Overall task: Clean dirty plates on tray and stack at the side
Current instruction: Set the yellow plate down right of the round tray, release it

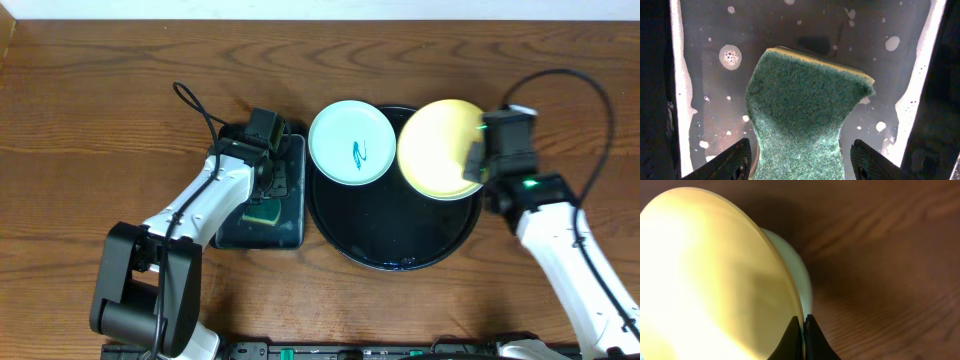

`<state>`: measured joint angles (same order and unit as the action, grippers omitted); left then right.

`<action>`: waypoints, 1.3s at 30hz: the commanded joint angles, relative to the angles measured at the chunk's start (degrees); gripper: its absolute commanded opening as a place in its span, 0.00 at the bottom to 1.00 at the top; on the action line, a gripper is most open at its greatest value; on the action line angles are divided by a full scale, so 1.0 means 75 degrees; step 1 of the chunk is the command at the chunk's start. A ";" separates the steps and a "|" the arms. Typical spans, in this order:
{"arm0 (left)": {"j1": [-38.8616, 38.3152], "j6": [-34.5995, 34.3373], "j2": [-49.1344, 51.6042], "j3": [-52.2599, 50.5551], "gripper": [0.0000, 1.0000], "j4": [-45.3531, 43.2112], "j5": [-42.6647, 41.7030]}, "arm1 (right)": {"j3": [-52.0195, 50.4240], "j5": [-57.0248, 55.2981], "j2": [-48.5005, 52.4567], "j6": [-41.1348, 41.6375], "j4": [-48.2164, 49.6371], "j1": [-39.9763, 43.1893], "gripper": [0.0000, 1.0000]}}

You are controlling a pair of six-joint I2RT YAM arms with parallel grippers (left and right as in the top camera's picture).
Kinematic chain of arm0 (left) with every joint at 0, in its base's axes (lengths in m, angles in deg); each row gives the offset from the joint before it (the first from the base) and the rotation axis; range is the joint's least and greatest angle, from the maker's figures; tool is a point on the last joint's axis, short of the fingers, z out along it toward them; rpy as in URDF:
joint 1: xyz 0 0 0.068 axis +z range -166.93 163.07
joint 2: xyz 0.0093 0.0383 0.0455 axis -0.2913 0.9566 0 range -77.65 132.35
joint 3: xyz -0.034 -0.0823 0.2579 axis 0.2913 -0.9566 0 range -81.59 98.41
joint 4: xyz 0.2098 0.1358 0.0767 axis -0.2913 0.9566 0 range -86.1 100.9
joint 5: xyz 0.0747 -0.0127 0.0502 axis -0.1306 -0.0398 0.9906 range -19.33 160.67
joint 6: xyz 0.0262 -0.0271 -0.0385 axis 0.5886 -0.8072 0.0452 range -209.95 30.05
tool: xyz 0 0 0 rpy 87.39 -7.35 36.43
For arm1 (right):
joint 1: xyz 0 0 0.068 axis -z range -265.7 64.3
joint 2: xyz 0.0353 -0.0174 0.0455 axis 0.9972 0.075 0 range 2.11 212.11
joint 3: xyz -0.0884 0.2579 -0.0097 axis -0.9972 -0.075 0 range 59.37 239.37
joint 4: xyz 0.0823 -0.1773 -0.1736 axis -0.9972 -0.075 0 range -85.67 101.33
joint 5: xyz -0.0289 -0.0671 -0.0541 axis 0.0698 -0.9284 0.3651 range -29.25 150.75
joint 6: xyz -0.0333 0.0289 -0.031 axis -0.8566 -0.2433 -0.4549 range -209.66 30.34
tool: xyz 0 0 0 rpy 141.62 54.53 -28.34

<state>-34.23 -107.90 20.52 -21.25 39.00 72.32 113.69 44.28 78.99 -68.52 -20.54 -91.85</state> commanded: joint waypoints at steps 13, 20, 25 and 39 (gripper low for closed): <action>0.0032 0.0015 0.0117 -0.0119 0.65 0.0006 0.0032 | 0.0166 0.1419 0.0157 0.1207 -0.0408 0.4514 0.01; 0.0032 0.0015 0.0117 -0.0119 0.64 0.0006 0.0032 | 0.0157 0.1256 0.0839 0.1209 -0.0487 0.5342 0.01; 0.0032 0.0017 0.0117 -0.0119 0.65 0.0009 0.0032 | 0.0157 0.1274 0.1343 0.1207 -0.0242 0.5479 0.01; 0.0032 0.0015 0.0117 -0.0119 0.65 0.0000 0.0032 | 0.0157 0.4237 0.1521 -0.0708 0.0740 0.5190 0.18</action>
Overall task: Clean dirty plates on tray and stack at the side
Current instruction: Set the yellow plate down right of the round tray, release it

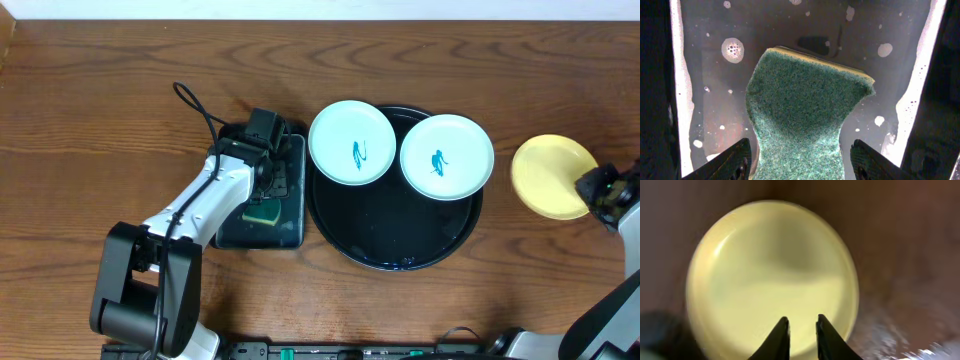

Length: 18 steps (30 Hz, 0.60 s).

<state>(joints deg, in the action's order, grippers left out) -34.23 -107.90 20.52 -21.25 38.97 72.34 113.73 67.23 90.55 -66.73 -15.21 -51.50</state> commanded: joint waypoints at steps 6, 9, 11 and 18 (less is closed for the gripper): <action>0.0032 0.0015 0.0117 -0.0119 0.65 0.0003 0.0029 | 0.0152 0.1623 -0.0017 -0.1976 0.0035 -0.1105 0.18; 0.0032 0.0015 0.0117 -0.0119 0.64 0.0006 0.0029 | 0.0152 0.1559 0.0017 -0.2238 0.0087 -0.1655 0.19; 0.0032 0.0015 0.0117 -0.0119 0.64 0.0006 0.0029 | 0.0152 0.1285 0.0082 -0.2247 0.0105 -0.2028 0.18; 0.0032 0.0015 0.0117 -0.0119 0.64 0.0009 0.0029 | 0.0149 0.0542 0.0682 -0.2244 0.0111 -0.2978 0.25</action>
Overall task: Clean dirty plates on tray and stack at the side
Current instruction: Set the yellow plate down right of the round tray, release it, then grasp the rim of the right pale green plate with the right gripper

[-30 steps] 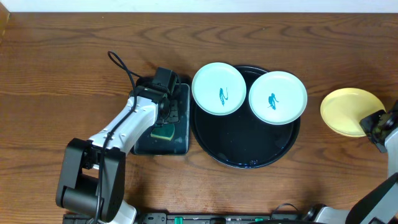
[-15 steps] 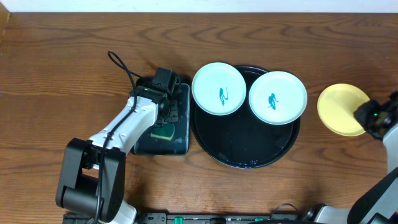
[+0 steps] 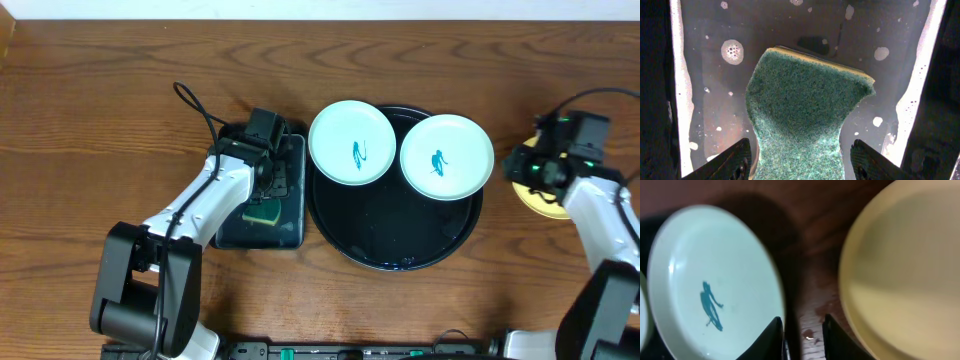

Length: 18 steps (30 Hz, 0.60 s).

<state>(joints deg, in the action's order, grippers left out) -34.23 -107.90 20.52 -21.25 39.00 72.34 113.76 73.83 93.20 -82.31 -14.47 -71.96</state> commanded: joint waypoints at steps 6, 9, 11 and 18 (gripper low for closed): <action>0.0032 0.0015 0.0117 -0.0119 0.64 0.0003 0.0029 | 0.0146 -0.0338 0.0985 -0.0131 0.0015 -0.0653 0.20; 0.0032 0.0015 0.0117 -0.0119 0.65 0.0003 0.0029 | 0.0146 -0.0332 0.1072 -0.0128 -0.0003 -0.0807 0.17; 0.0032 0.0015 0.0117 -0.0119 0.65 0.0003 0.0029 | 0.0146 -0.0335 0.1037 -0.0134 -0.0038 -0.0898 0.14; 0.0032 0.0015 0.0117 -0.0119 0.65 0.0000 0.0029 | 0.0146 -0.0335 0.0539 0.0111 -0.0612 -0.0947 0.03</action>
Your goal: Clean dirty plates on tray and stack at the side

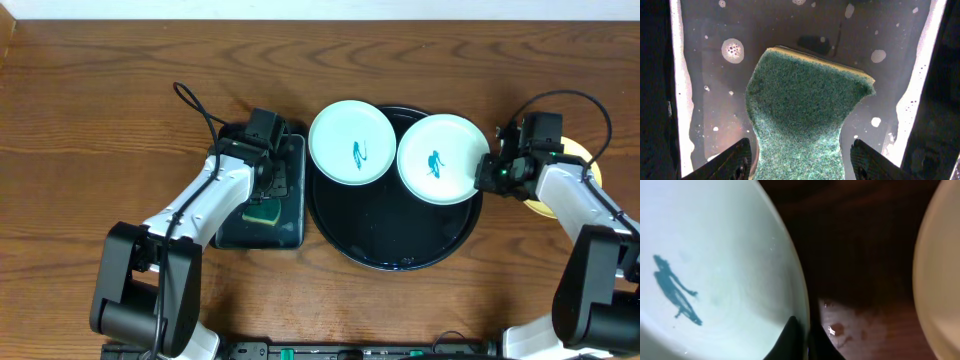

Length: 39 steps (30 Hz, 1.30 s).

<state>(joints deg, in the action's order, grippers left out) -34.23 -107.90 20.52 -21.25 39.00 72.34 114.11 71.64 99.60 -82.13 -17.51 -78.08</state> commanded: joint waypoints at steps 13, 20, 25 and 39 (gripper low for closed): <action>0.0032 0.0015 0.0117 -0.0119 0.65 0.0003 0.0029 | 0.0064 0.0670 -0.0898 0.0624 -0.2786 -0.0364 0.01; 0.0032 0.0015 0.0117 -0.0119 0.65 0.0035 0.0026 | -0.0224 0.0370 -0.0898 0.0968 -0.2806 -0.1032 0.01; 0.0032 0.0015 0.0117 -0.0119 0.64 0.0096 0.0026 | -0.0656 0.0134 -0.0898 0.1652 -0.2142 -0.1518 0.01; 0.0032 0.0012 0.0117 -0.0119 0.64 0.0117 0.0026 | -0.1035 0.0114 -0.0842 0.1824 -0.0460 -0.2288 0.10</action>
<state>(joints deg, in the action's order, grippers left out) -34.23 -107.90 20.52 -21.29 39.59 72.34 106.63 72.60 93.55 -69.26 -21.40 -94.47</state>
